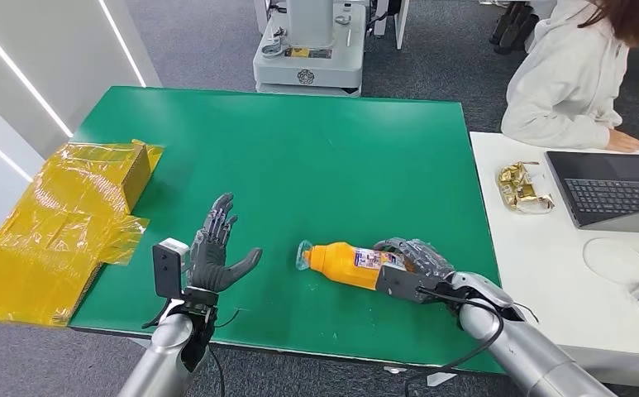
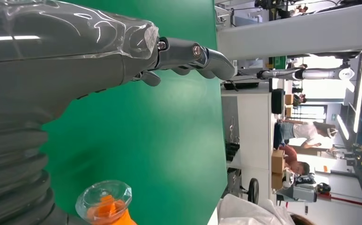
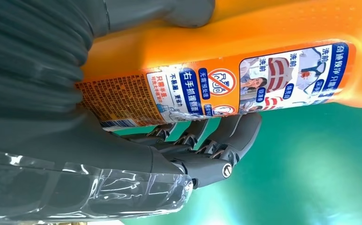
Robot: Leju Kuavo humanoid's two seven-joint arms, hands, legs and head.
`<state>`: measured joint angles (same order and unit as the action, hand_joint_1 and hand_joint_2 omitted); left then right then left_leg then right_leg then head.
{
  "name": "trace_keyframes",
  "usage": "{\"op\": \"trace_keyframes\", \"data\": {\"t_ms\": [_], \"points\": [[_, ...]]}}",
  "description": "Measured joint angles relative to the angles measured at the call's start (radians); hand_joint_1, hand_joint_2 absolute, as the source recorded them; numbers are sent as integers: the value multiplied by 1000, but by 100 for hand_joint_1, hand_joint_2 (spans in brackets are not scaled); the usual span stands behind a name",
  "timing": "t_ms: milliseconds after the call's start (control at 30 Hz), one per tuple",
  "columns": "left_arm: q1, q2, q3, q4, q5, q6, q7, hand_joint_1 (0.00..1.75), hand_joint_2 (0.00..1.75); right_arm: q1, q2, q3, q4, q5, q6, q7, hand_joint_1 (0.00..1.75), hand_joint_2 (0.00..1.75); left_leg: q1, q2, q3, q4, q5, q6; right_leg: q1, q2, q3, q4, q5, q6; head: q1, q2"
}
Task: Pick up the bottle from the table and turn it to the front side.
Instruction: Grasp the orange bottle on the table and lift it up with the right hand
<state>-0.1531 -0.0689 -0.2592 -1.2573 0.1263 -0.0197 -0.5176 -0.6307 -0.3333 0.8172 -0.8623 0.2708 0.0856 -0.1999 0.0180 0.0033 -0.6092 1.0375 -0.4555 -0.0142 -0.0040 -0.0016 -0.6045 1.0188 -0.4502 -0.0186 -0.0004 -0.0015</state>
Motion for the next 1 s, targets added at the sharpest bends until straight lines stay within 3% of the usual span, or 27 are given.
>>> {"op": "trace_keyframes", "data": {"t_ms": [500,1000], "points": [[0,-2,0,0,-6,9,6,0,175,117,4,-111,-76,-10,-120,-67,175,175,0,-1,-1,0,0,0,0,-1,0,0,0,0,0,0],[-2,7,0,-2,-13,20,5,0,175,319,5,-317,-302,-75,-262,-173,175,175,0,-2,-2,0,-1,1,0,-2,-1,-1,-1,2,0,0]]}}
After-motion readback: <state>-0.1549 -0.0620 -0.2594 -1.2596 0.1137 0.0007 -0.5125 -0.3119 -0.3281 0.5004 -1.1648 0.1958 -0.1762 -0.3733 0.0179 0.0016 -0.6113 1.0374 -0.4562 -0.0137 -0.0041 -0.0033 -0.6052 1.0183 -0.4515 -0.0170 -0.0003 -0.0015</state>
